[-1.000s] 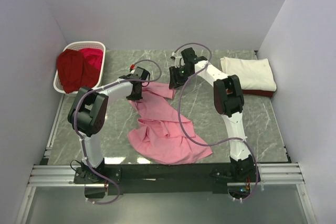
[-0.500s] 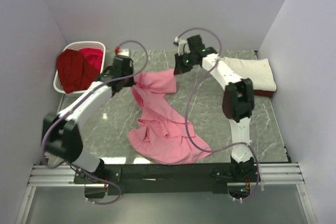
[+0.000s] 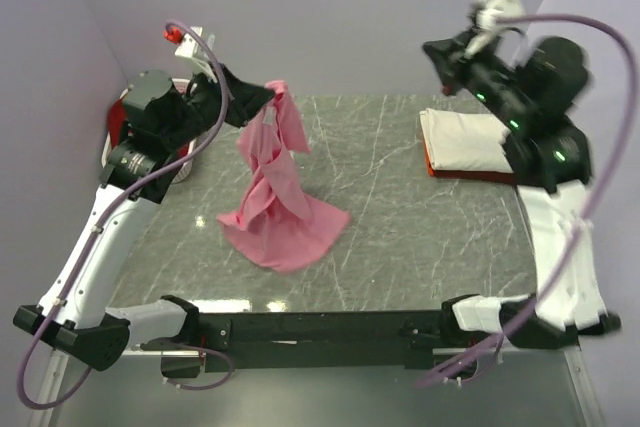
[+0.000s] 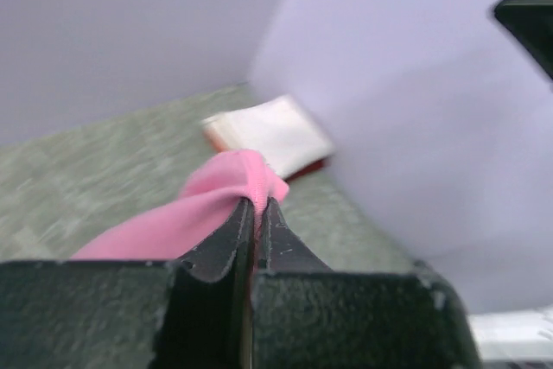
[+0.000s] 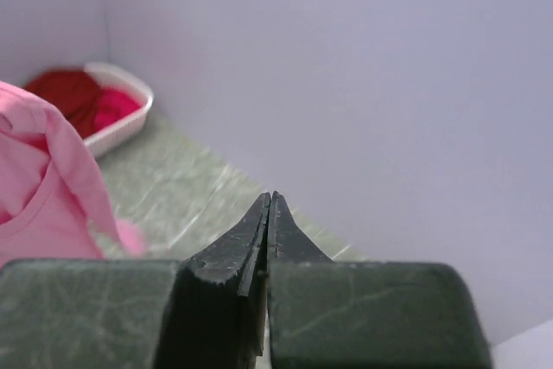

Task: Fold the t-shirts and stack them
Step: Flatten the tshirt out

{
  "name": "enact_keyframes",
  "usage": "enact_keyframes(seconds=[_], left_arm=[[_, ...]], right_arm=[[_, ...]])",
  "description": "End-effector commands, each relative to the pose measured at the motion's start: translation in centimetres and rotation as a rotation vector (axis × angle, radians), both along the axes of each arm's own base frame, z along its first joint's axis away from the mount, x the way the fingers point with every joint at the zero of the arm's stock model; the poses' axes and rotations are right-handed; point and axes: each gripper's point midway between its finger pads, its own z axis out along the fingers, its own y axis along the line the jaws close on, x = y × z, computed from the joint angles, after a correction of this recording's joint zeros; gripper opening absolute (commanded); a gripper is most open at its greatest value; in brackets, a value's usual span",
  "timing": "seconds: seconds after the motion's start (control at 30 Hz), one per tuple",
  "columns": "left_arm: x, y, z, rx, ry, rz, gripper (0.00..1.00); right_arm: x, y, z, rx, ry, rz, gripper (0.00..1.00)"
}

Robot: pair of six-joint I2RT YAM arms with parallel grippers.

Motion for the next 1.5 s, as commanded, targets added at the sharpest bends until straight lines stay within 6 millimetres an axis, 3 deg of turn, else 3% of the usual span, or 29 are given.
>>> enact_keyframes(seconds=[0.0, 0.03, 0.07, 0.1, 0.13, 0.17, 0.2, 0.23, 0.3, 0.33, 0.43, 0.5, 0.6, 0.7, 0.73, 0.87, 0.9, 0.93, 0.97, 1.07, 1.17, 1.23, 1.27, 1.43, 1.47], left_arm=[[-6.4, -3.8, 8.4, -0.117, -0.167, -0.285, 0.0], [-6.9, -4.4, 9.1, -0.126, -0.173, -0.314, 0.0], [-8.3, -5.0, 10.7, -0.149, -0.192, -0.354, 0.01], [-8.2, -5.8, 10.7, -0.151, -0.182, -0.373, 0.0], [-8.7, -6.4, 11.0, -0.157, -0.175, -0.399, 0.0], [-8.7, -6.7, 11.6, -0.164, -0.18, -0.404, 0.0], [-8.7, -6.9, 11.7, -0.163, -0.176, -0.412, 0.01], [-8.9, -7.3, 11.7, -0.166, -0.17, -0.423, 0.0], [-8.9, -7.7, 11.7, -0.17, -0.165, -0.435, 0.01], [-9.1, -8.0, 11.4, -0.176, -0.153, -0.445, 0.0], [-9.4, -8.5, 11.3, -0.191, -0.147, -0.46, 0.0], [-9.4, -8.8, 10.8, -0.192, -0.133, -0.463, 0.01], [-9.5, -9.3, 10.2, -0.183, -0.111, -0.468, 0.0], [-9.6, -9.1, 10.4, -0.178, -0.116, -0.454, 0.0], [-9.6, -9.0, 10.4, -0.168, -0.119, -0.448, 0.0], [-9.4, -8.4, 10.7, -0.149, -0.134, -0.41, 0.0], [-9.4, -8.4, 10.6, -0.147, -0.134, -0.413, 0.01], [-9.5, -8.4, 10.6, -0.145, -0.136, -0.416, 0.0], [-9.5, -8.5, 10.5, -0.145, -0.133, -0.419, 0.0], [-9.5, -8.5, 10.2, -0.143, -0.126, -0.422, 0.01], [-9.4, -8.2, 9.8, -0.129, -0.123, -0.402, 0.0], [-9.4, -7.9, 10.2, -0.119, -0.136, -0.387, 0.0], [-9.3, -8.0, 10.2, -0.115, -0.136, -0.393, 0.0], [-12.6, -10.4, 13.4, -0.186, -0.175, -0.611, 0.0], [-13.2, -10.9, 14.0, -0.196, -0.183, -0.639, 0.0]], right_arm=[[-2.6, -2.0, 1.8, 0.011, -0.058, -0.038, 0.0], [-3.0, -1.5, 1.0, 0.005, -0.035, -0.001, 0.0], [-4.5, -0.7, -0.3, -0.016, 0.001, 0.067, 0.24], [-5.4, 0.2, -1.7, -0.081, 0.003, 0.149, 0.4], [-7.0, 2.5, -5.2, -0.123, 0.062, 0.337, 0.69], [-8.9, 3.1, -6.6, -0.154, 0.061, 0.424, 0.82], [-9.6, 3.7, -8.2, -0.221, 0.017, 0.505, 0.87], [-10.1, 4.4, -11.5, -0.225, 0.074, 0.574, 0.91], [-10.9, 5.1, -11.8, -0.249, -0.014, 0.587, 0.95], [-10.5, 5.4, -13.4, -0.254, 0.005, 0.586, 0.97], [-10.0, 6.4, -14.3, -0.261, 0.011, 0.599, 0.96], [-9.3, 7.3, -16.2, -0.283, 0.08, 0.617, 0.95], [-7.6, 7.9, -18.6, -0.327, 0.131, 0.561, 0.89], [-7.2, 7.4, -19.4, -0.349, 0.166, 0.525, 0.68], [-7.3, 7.0, -18.5, -0.36, 0.151, 0.51, 0.62], [-8.2, 4.5, -18.2, -0.426, 0.149, 0.443, 0.6], [-8.4, 4.2, -18.1, -0.43, 0.144, 0.443, 0.54], [-8.8, 4.2, -18.0, -0.423, 0.144, 0.459, 0.2], [-9.1, 4.3, -18.2, -0.418, 0.156, 0.469, 0.0], [-9.8, 4.9, -18.2, -0.382, 0.169, 0.508, 0.0], [-9.7, 4.3, -16.5, -0.366, 0.151, 0.454, 0.0], [-9.5, 3.0, -13.8, -0.373, 0.088, 0.368, 0.0], [-8.7, 1.4, -12.6, -0.39, 0.064, 0.26, 0.0], [-10.4, -5.3, 0.3, -0.288, -0.268, -0.122, 0.0], [-11.0, -6.2, 2.0, -0.252, -0.294, -0.171, 0.0]])
